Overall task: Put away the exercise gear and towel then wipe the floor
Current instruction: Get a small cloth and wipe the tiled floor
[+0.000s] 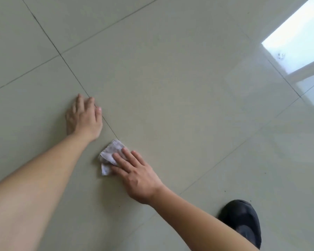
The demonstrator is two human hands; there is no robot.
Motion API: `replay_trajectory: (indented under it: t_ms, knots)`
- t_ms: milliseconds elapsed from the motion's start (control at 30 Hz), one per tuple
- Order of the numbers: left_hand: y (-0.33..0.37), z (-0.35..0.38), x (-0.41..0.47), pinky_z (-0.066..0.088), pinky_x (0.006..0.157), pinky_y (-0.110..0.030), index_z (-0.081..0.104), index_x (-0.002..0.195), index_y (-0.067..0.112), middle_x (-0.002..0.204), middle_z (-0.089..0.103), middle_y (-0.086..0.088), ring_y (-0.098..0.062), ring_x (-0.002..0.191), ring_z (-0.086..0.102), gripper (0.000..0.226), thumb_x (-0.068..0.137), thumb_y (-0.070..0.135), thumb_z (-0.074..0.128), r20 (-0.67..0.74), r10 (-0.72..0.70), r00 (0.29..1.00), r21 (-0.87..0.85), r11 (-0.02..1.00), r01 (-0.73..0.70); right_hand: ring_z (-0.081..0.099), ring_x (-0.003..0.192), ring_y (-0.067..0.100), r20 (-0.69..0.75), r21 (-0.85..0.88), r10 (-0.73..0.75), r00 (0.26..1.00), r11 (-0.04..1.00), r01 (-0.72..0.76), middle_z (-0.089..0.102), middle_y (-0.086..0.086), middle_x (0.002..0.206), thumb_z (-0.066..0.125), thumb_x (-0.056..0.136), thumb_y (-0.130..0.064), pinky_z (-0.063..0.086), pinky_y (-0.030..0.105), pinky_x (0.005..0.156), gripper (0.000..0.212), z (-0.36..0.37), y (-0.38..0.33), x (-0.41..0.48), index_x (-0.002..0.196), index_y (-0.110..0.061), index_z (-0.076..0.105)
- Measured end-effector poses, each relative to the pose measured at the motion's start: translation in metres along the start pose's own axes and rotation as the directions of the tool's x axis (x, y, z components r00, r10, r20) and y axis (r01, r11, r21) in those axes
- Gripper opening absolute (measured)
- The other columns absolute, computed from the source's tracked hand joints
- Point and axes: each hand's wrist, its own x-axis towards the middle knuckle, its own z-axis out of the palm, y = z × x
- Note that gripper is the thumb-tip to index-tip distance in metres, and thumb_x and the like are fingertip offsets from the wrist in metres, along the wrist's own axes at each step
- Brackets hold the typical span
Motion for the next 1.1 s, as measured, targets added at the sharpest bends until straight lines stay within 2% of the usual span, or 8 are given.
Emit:
replay_trajectory:
  t_ms: [133, 267, 367, 433, 567, 767, 933, 1100]
  knots:
    - [-0.005, 0.002, -0.060, 0.021, 0.117, -0.050, 0.038, 0.147, 0.005, 0.160, 0.018, -0.022, -0.037, 0.146, 0.021, 0.053, 0.102, 0.032, 0.041, 0.103, -0.044, 0.994, -0.006, 0.999, 0.045, 0.033, 0.148, 0.027, 0.027, -0.132, -0.056, 0.998, 0.990, 0.059, 0.042, 0.000, 0.156, 0.032, 0.093, -0.016, 0.024, 0.046, 0.122, 0.054, -0.043, 0.057, 0.002, 0.139, -0.027, 0.057]
    - [0.007, -0.015, -0.107, 0.026, 0.114, -0.043, 0.043, 0.144, 0.013, 0.162, 0.021, -0.012, -0.031, 0.145, 0.026, 0.048, 0.104, 0.038, 0.033, 0.342, -0.097, 0.935, 0.015, 0.995, 0.098, 0.027, 0.149, 0.022, 0.077, -0.190, 0.363, 0.929, 0.920, -0.344, 0.028, -0.003, 0.163, 0.041, 0.094, -0.006, 0.034, 0.040, 0.115, 0.061, -0.125, 0.117, -0.015, 0.149, -0.031, 0.043]
    - [0.022, -0.058, -0.131, 0.037, 0.107, -0.042, 0.052, 0.129, 0.014, 0.147, 0.044, -0.011, -0.030, 0.133, 0.043, 0.048, 0.104, 0.045, 0.025, 0.615, -0.115, 0.780, 0.070, 0.993, 0.091, 0.046, 0.133, 0.027, 0.221, -0.252, 0.582, 0.782, 0.809, -0.531, 0.043, 0.000, 0.151, 0.041, 0.095, -0.007, 0.045, 0.037, 0.097, 0.063, -0.197, 0.122, -0.033, 0.151, -0.035, 0.036]
    - [0.036, -0.104, -0.144, 0.038, 0.105, -0.043, 0.052, 0.127, 0.015, 0.144, 0.045, -0.009, -0.030, 0.132, 0.044, 0.048, 0.104, 0.046, 0.023, 0.630, -0.095, 0.771, 0.094, 0.995, 0.046, 0.052, 0.126, 0.029, 0.224, -0.234, 0.676, 0.702, 0.737, -0.635, 0.049, -0.001, 0.146, 0.041, 0.091, -0.002, 0.044, 0.036, 0.087, 0.076, -0.248, 0.107, -0.043, 0.155, -0.040, 0.024]
    - [0.068, -0.238, -0.151, 0.032, 0.109, -0.043, 0.041, 0.143, 0.016, 0.159, 0.028, -0.009, -0.027, 0.144, 0.029, 0.051, 0.104, 0.044, 0.025, 0.449, -0.024, 0.893, 0.085, 0.996, -0.016, 0.051, 0.123, 0.031, 0.123, -0.209, 0.648, 0.752, 0.758, -0.618, 0.048, 0.000, 0.147, 0.038, 0.091, -0.003, 0.043, 0.038, 0.082, 0.077, -0.358, 0.045, -0.045, 0.157, -0.038, 0.018]
    - [0.098, -0.514, -0.160, 0.025, 0.116, -0.045, 0.031, 0.150, 0.013, 0.162, 0.018, -0.012, -0.028, 0.148, 0.019, 0.057, 0.104, 0.044, 0.024, 0.100, -0.014, 0.995, 0.070, 0.997, 0.007, 0.054, 0.109, 0.033, -0.058, -0.237, 0.356, 0.933, 0.903, -0.359, 0.051, 0.001, 0.139, 0.040, 0.094, -0.010, 0.036, 0.035, 0.074, 0.047, -0.569, -0.119, -0.034, 0.138, -0.024, 0.047]
    - [0.104, -0.767, -0.202, 0.024, 0.118, -0.047, 0.024, 0.153, 0.012, 0.163, 0.013, -0.013, -0.029, 0.150, 0.016, 0.061, 0.103, 0.046, 0.019, -0.163, -0.050, 0.985, 0.058, 0.996, 0.060, 0.057, 0.108, 0.034, -0.241, -0.256, 0.115, 0.964, 0.950, -0.177, 0.044, -0.001, 0.149, 0.038, 0.101, -0.024, 0.046, 0.040, 0.076, 0.038, -0.767, -0.276, -0.053, 0.138, -0.021, 0.047]
    - [0.091, -0.944, -0.284, 0.031, 0.112, -0.052, 0.033, 0.149, 0.007, 0.160, 0.021, -0.019, -0.034, 0.146, 0.023, 0.058, 0.103, 0.043, 0.027, -0.429, -0.079, 0.900, 0.042, 0.993, 0.107, 0.055, 0.113, 0.036, -0.414, -0.259, -0.128, 0.901, 0.966, 0.018, 0.041, 0.000, 0.154, 0.038, 0.104, -0.023, 0.052, 0.044, 0.076, 0.043, -0.904, -0.399, -0.070, 0.147, -0.024, 0.042]
